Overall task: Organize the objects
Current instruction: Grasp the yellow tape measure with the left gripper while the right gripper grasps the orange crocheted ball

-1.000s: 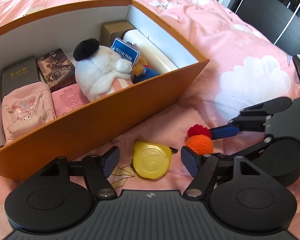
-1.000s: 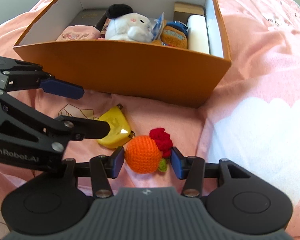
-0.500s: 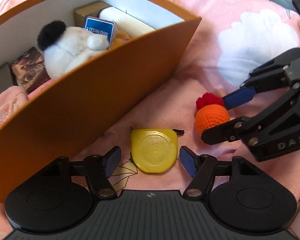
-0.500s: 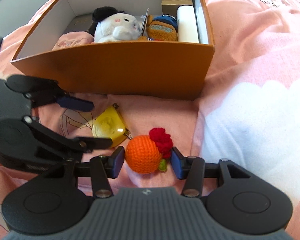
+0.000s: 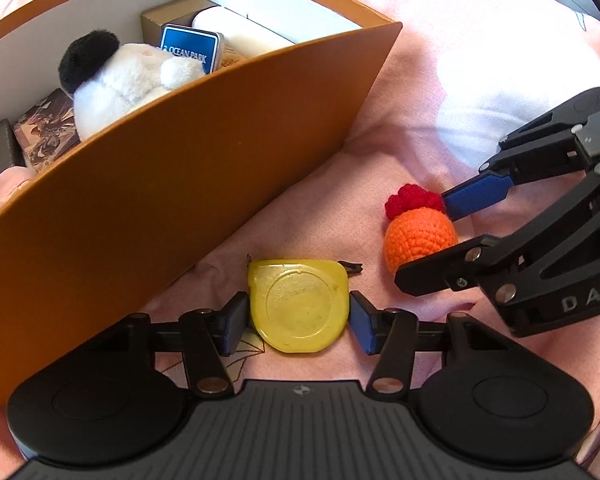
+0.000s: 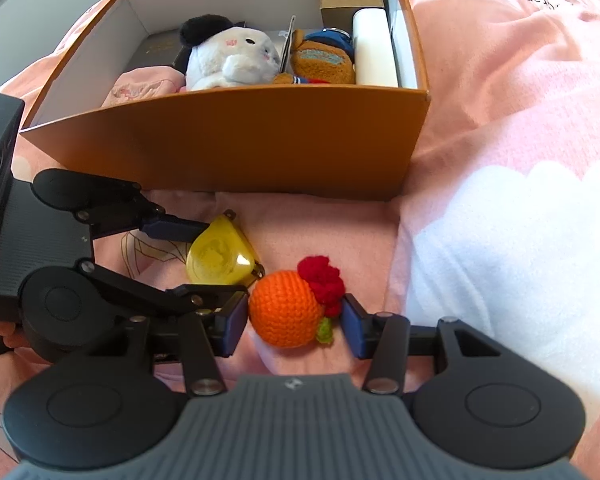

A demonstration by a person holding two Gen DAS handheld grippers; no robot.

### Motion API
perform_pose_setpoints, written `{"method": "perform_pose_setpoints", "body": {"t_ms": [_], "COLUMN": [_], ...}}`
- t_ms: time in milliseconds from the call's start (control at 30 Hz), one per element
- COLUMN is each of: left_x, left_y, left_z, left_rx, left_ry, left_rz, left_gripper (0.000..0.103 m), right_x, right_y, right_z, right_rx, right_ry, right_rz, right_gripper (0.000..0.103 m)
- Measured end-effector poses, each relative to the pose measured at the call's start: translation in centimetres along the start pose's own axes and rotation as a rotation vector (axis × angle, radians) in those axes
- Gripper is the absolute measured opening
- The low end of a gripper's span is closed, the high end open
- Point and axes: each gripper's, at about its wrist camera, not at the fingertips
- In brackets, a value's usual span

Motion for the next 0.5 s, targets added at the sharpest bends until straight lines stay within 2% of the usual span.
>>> {"method": "perform_pose_setpoints", "body": {"t_ms": [233, 500], "left_x": [0.0, 1.4], "left_y": [-3.0, -8.0], "left_z": [0.5, 0.7], "left_rx": [0.015, 0.017], "left_ry": [-0.046, -0.100], "left_rz": [-0.021, -0.122], "left_gripper": [0.060, 0.060], "right_x": [0.2, 2.3], "right_y": [-1.2, -4.6], "right_z": [0.6, 1.1], "right_rx": [0.002, 0.031], "right_ry": [-0.028, -0.067], "right_rz": [-0.044, -0.129], "right_gripper": [0.050, 0.050]}}
Point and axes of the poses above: each gripper's, at about its wrist camera, not at the fingertips, and y roughly the way its jaws point, z to its left, x to its top, and after that the axes turned 13 degrees about -z, right-handed
